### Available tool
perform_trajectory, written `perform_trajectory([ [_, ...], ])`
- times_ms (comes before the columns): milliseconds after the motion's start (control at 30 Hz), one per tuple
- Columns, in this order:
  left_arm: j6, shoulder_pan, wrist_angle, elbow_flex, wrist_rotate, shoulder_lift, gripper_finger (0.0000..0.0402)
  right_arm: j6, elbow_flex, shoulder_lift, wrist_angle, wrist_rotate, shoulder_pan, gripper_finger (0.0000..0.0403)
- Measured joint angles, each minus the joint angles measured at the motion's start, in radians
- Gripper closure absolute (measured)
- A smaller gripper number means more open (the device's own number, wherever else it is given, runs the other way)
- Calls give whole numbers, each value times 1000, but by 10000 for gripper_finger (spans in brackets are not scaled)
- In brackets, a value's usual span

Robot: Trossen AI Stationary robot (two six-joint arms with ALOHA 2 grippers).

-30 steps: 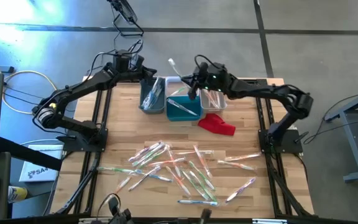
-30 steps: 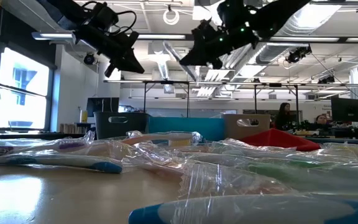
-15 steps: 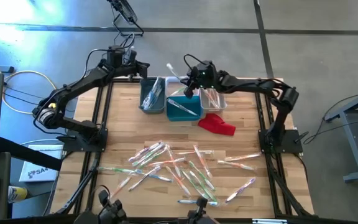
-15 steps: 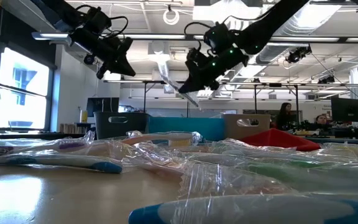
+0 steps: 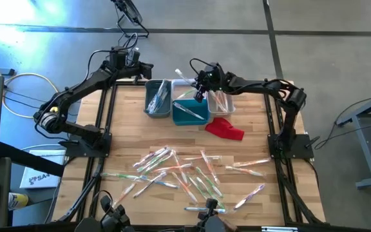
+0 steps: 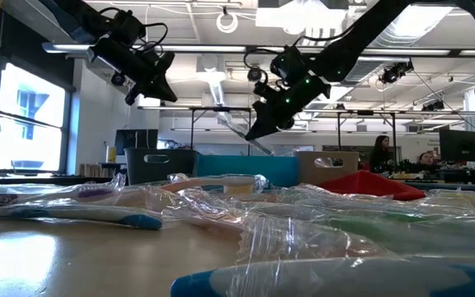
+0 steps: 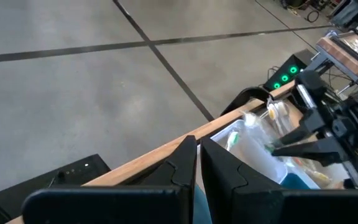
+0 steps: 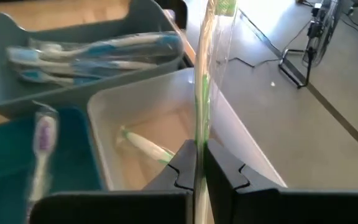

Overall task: Pick & Place Toothbrushes
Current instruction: Put the green toothbrush into the transparent bin

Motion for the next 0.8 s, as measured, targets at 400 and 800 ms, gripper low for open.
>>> perform_trajectory([
  [400, 29, 0, 0, 0, -5, 0, 382, -24, 0, 67, 8, -52, -31, 395],
  [800, 29, 0, 0, 0, -39, 0, 382, -27, 0, 77, 21, -4, -26, 346],
])
